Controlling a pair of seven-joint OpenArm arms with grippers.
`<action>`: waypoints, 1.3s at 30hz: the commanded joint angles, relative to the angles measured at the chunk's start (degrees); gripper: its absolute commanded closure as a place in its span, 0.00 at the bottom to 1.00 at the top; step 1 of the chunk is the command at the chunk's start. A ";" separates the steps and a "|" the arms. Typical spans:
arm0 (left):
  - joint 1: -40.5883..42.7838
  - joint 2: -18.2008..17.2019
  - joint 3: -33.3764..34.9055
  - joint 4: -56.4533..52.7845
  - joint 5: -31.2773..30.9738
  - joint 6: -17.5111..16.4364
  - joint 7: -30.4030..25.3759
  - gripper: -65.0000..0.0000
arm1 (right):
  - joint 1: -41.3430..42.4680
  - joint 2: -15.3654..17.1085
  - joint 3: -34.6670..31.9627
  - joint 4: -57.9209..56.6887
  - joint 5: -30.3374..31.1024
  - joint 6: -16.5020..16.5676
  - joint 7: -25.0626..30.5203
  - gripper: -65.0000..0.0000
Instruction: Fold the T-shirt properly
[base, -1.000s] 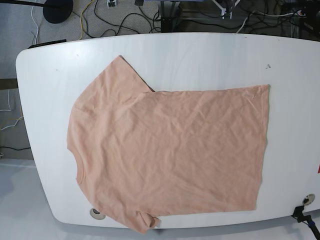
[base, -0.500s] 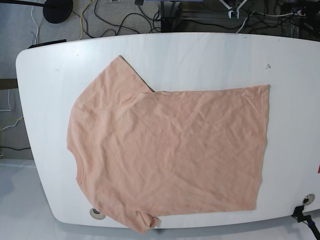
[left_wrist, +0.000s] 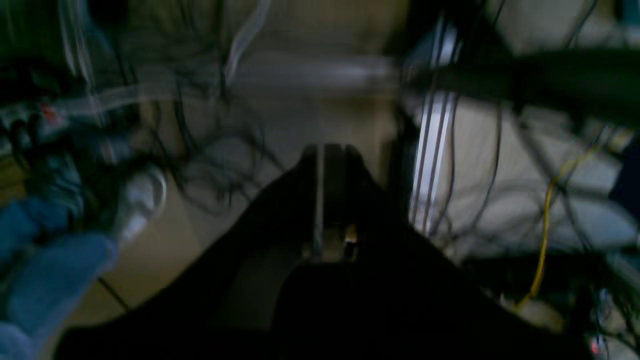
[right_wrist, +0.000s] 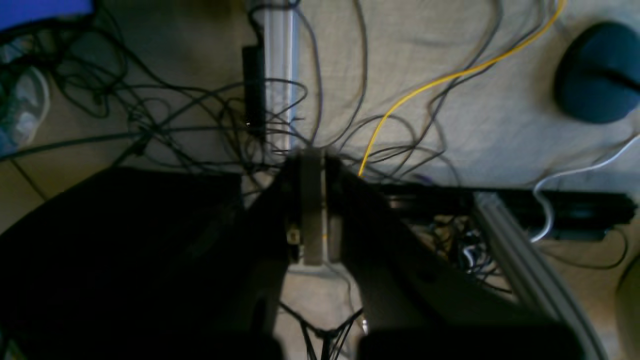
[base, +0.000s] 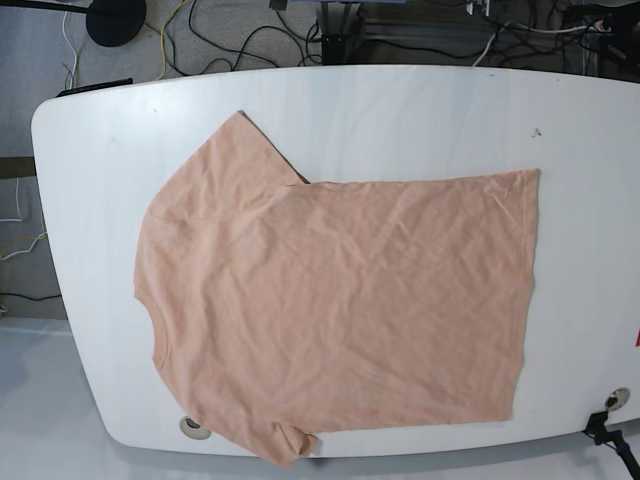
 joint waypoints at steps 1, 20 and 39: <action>3.14 -0.57 -1.85 5.27 0.38 0.17 -0.80 1.00 | -3.25 1.04 0.02 4.60 -0.12 0.36 -0.07 1.00; 25.91 -2.86 -14.70 45.34 -1.63 -5.38 3.31 1.00 | -25.19 7.91 10.91 49.11 8.18 0.58 -1.97 1.00; 21.45 -2.64 -15.78 68.71 1.68 -6.09 10.17 1.00 | -15.11 8.63 14.85 74.57 8.08 0.82 -17.27 1.00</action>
